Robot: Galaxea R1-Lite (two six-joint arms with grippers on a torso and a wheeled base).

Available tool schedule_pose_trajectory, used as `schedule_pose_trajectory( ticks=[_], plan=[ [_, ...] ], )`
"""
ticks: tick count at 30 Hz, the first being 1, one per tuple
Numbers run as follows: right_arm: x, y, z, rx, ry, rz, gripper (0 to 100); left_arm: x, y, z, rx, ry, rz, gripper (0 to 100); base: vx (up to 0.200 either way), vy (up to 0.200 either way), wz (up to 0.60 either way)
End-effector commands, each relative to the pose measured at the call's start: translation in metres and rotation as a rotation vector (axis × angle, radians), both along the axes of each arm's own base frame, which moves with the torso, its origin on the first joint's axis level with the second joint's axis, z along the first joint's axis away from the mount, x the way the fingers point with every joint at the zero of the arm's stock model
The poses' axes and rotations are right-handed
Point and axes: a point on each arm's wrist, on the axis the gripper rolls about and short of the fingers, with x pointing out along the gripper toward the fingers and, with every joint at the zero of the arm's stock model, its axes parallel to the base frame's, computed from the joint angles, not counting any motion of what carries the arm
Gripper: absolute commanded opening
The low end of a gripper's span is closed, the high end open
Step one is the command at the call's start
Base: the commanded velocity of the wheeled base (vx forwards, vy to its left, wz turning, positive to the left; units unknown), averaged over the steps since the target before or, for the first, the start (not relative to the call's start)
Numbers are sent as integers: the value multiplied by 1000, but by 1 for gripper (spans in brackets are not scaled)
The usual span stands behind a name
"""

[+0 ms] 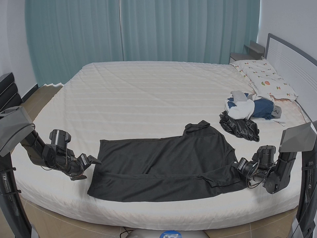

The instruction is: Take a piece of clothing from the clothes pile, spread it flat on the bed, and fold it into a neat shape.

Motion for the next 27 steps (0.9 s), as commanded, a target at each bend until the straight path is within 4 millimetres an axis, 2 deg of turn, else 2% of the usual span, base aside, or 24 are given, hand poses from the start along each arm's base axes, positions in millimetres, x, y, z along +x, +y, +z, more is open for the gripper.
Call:
schedule_pose_trajectory(
  ticks=[1,6,7,12,16,21,27],
  plan=[
    [-1,-5,-3,1,10,-15,0,0,0,0,0,1,1,100,0,0,0],
    [-1,-5,-6,1,17,-15,0,0,0,0,-4,1,6,100,0,0,0],
    [-1,-5,-6,1,17,-15,100,0,0,0,-5,3,7,100,0,0,0],
    [-1,-8,-4,5,14,-30,100,1,0,0,-4,0,7,100,0,0,0],
    [-3,-19,9,26,-45,-72,100,2,0,1,-5,-2,10,100,0,0,0],
    [-3,-31,10,87,-57,-139,100,8,1,5,-33,2,79,100,0,0,0],
    [-1,-38,8,100,-57,-156,100,10,1,6,-47,1,98,100,200,0,0]
  ],
)
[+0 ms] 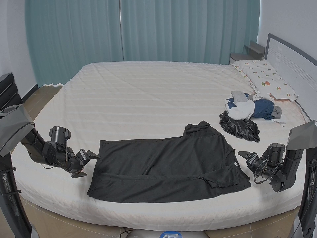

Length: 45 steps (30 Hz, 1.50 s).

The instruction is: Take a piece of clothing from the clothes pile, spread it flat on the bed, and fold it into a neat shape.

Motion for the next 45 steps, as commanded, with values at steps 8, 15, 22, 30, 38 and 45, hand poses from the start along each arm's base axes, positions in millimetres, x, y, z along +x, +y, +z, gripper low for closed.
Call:
schedule_pose_trajectory(
  ticks=[8,15,22,30,38,45],
  plan=[
    [1,-3,-6,9,13,-9,100,3,0,1,-1,-9,5,100,0,0,0],
    [1,-3,-9,9,20,-9,100,14,1,10,-12,-48,24,100,0,0,0],
    [2,-3,-12,38,16,-8,100,39,2,24,-2,-120,102,100,0,0,0],
    [2,-5,-16,89,-1,-3,100,95,2,-1,4,-187,90,100,0,0,0],
    [1,-5,-15,116,-17,-9,100,117,2,-19,91,-258,-30,100,0,0,0],
    [0,-5,-15,116,-17,-7,100,126,-3,-33,120,-330,-80,100,0,0,0]
  ],
)
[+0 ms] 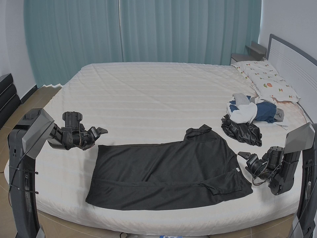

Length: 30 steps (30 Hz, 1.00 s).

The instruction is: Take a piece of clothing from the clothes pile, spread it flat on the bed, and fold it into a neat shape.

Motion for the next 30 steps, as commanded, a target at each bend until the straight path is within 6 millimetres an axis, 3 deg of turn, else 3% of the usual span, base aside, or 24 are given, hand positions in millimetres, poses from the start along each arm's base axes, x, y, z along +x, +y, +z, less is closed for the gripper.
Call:
schedule_pose_trajectory(
  ticks=[1,18,19,24,27,30],
  plan=[
    [-1,0,-1,1,3,1,100,3,-3,-22,3,15,-13,100,0,0,0],
    [0,0,-3,1,7,1,100,4,-15,-36,25,27,-40,100,0,0,0],
    [0,0,-3,-1,6,1,100,4,-15,-37,31,27,-42,0,0,0,0],
    [1,0,-2,-8,-8,-6,100,4,-14,-38,49,25,-42,0,0,0,0],
    [5,-6,23,-34,-94,-21,100,3,-13,-39,73,30,-9,0,0,0,0],
    [9,-5,36,-41,-136,-10,100,3,-12,-37,76,33,17,0,0,0,0]
  ],
)
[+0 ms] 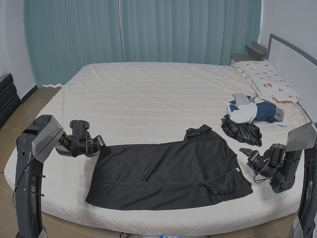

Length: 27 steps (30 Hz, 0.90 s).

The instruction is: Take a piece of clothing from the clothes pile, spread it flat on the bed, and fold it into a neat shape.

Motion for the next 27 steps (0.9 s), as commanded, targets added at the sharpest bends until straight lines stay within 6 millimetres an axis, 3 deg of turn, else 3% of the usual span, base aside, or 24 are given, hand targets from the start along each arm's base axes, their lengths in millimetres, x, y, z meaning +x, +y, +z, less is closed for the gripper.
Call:
schedule_pose_trajectory(
  ticks=[1,5,8,13,17,27],
  plan=[
    [11,-2,28,-25,-112,7,100,-2,2,2,1,6,31,0,0,0,0],
    [29,3,33,-96,-138,47,100,-5,2,5,-39,21,62,0,0,0,0],
    [55,5,36,-212,-104,103,100,-7,1,12,-92,12,97,0,0,0,0],
    [106,34,39,-278,-67,209,100,-12,2,16,-159,-10,132,0,0,0,0],
    [124,48,38,-320,-70,260,100,-14,2,14,-162,-11,134,0,0,0,0],
    [166,62,3,-429,-57,338,100,-14,2,14,-162,-8,134,0,0,0,0]
  ],
)
